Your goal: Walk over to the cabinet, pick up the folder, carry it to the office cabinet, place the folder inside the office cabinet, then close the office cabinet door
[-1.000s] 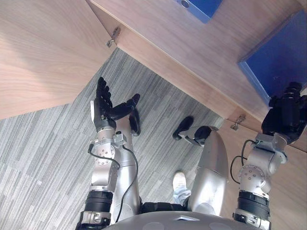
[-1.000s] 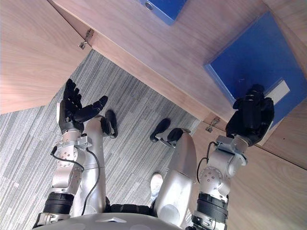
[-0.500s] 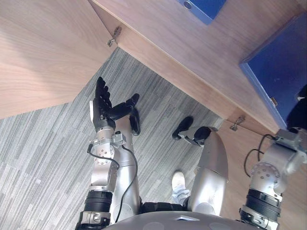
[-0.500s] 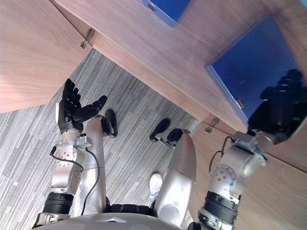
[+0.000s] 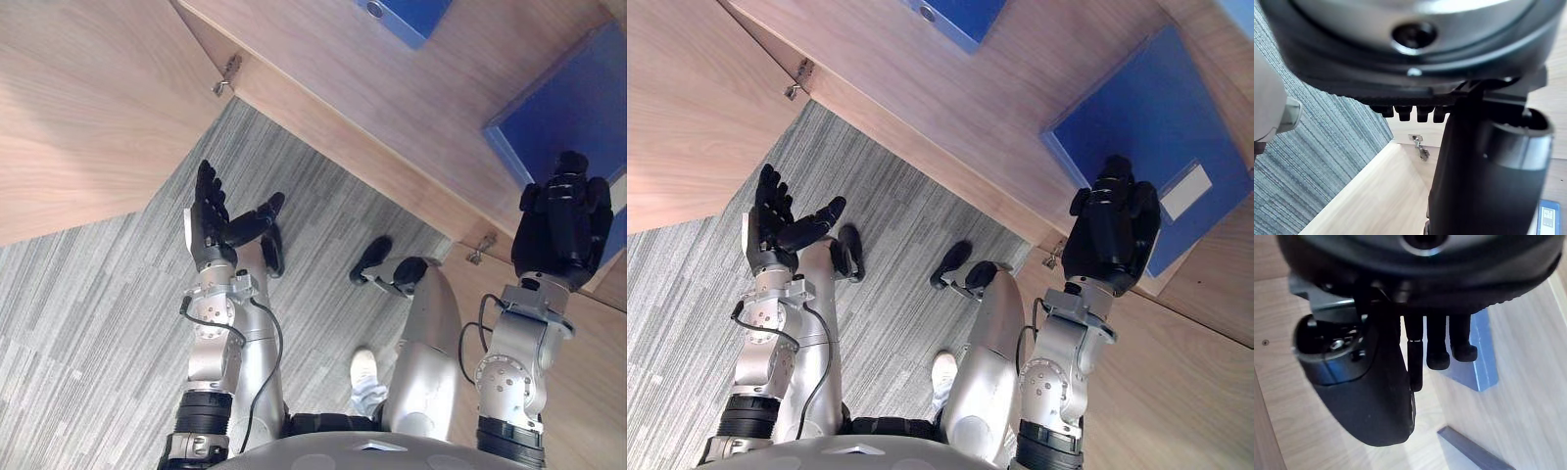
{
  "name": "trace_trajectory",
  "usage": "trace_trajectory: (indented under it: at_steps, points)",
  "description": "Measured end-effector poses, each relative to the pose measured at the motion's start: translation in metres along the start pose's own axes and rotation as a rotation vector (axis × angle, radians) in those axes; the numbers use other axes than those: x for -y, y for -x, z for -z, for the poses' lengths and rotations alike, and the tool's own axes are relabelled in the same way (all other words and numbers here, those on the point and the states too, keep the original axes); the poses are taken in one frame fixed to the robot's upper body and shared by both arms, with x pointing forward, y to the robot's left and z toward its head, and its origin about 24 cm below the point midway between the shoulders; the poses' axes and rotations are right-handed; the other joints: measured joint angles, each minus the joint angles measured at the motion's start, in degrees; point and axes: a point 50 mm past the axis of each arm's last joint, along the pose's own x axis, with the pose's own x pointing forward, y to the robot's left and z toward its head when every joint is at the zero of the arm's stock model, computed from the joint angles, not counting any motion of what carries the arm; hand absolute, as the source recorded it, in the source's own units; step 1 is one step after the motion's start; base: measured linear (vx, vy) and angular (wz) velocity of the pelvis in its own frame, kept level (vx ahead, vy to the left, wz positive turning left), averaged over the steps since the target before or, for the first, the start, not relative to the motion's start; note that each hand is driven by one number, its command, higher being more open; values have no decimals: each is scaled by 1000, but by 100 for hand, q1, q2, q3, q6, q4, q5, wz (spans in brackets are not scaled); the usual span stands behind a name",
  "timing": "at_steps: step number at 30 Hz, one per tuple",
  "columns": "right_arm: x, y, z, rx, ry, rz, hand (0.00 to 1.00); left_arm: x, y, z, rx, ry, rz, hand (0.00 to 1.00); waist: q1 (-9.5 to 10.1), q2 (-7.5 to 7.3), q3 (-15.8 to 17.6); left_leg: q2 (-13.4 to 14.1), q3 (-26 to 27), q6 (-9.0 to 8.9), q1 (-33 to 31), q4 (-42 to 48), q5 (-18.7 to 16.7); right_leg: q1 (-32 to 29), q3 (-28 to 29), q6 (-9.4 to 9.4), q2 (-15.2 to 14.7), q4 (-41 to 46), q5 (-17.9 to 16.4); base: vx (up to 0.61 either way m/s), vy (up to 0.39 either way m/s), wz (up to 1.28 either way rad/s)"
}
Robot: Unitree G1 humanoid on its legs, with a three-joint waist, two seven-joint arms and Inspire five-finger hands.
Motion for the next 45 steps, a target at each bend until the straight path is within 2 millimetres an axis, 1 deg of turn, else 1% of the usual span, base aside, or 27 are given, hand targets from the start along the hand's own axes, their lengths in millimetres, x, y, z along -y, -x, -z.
trace_trajectory:
  at_steps: [4,7,10,16,22,25,31,34,39,45]
  points:
    - [2,0,2,-11,4,-2,0,-1,0,1,-6,-3,-2,100,-22,-21,-2,47,38,3,38,-48,2,2,25,-2,56,-75,46,7,4,-7]
    - [9,2,10,-42,14,31,0,-2,0,4,-17,-7,-7,100,-61,-42,-2,47,82,3,86,-85,2,0,63,0,56,-86,47,0,0,0]
    - [21,4,20,-87,26,95,0,-2,0,3,-14,-6,-6,100,-87,-42,-2,59,88,1,85,-85,1,-11,66,0,63,-84,46,0,0,0]
    - [31,3,26,-105,35,145,0,-2,0,3,-14,-6,-6,100,-80,-42,-2,61,93,-2,50,-58,-1,-58,96,0,62,-50,46,0,0,0]
    - [28,-9,29,-85,13,157,0,-2,-2,2,-15,23,-10,100,-70,-42,-2,74,68,-5,-132,103,-7,-240,138,-32,35,121,27,0,0,0]
    - [26,-11,30,-80,-3,154,0,-1,-2,1,-12,25,-10,100,-52,-42,-2,75,68,-53,-154,124,-37,-278,160,-43,28,161,20,-44,-10,0]
    - [26,-15,29,-65,-32,177,0,-1,-2,1,-14,37,-9,100,-49,-42,-2,77,39,-56,-218,131,-27,-323,137,-58,30,176,12,-7,-2,0]
    - [26,-15,28,-61,-32,178,0,0,-2,0,-6,40,-7,100,-49,-42,-2,77,31,-15,-235,136,-4,-332,125,-65,29,176,7,0,0,0]
    - [26,-15,28,-60,-31,181,0,1,-3,-3,3,43,-4,100,-44,-41,-2,71,32,-12,-232,146,0,-331,130,-67,24,184,6,0,0,0]
    - [27,-15,27,-58,-34,186,0,1,-3,-3,3,43,-4,100,-19,-40,-2,59,31,-50,-226,141,-9,-331,130,-74,1,216,1,0,0,0]
